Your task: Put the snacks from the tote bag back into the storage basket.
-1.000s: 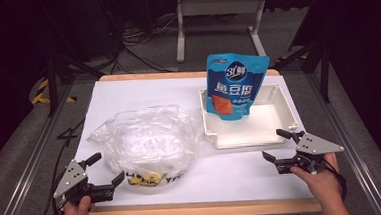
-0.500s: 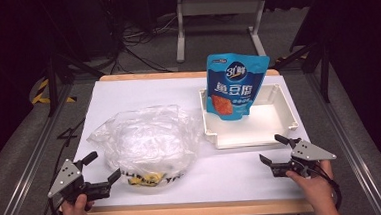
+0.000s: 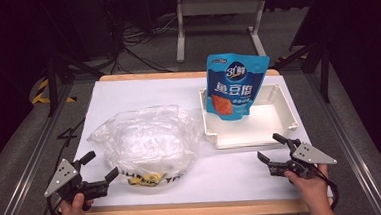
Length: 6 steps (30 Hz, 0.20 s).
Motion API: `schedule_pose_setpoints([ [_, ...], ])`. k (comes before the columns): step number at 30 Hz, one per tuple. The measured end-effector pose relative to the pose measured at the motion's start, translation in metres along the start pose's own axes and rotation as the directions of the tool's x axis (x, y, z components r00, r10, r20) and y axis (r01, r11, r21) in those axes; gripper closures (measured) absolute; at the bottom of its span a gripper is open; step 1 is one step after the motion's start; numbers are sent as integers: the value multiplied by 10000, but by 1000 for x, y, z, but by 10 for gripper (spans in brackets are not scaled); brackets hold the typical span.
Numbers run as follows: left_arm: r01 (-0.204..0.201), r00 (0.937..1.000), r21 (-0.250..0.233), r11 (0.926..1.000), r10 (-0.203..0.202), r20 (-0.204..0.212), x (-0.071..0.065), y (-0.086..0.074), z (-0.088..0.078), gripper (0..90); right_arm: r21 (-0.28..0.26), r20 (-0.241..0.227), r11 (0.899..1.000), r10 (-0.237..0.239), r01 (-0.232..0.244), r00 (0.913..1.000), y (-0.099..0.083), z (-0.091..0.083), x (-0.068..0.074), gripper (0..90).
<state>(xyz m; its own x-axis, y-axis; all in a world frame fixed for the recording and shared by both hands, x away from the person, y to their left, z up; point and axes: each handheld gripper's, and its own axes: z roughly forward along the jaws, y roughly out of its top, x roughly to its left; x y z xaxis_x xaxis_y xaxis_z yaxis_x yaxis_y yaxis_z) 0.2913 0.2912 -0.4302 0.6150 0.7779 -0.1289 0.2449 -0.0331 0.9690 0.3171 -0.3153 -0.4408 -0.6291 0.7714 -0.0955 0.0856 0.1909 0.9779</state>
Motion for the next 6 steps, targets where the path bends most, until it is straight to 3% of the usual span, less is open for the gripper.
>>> schedule_pose_setpoints([
  [6, -29, 10000, 10, 10000, 29, -40, 0, 0, 0, 9, 171, 107, 9997, -147, 145, 9998, 2, -1, 1, 147],
])
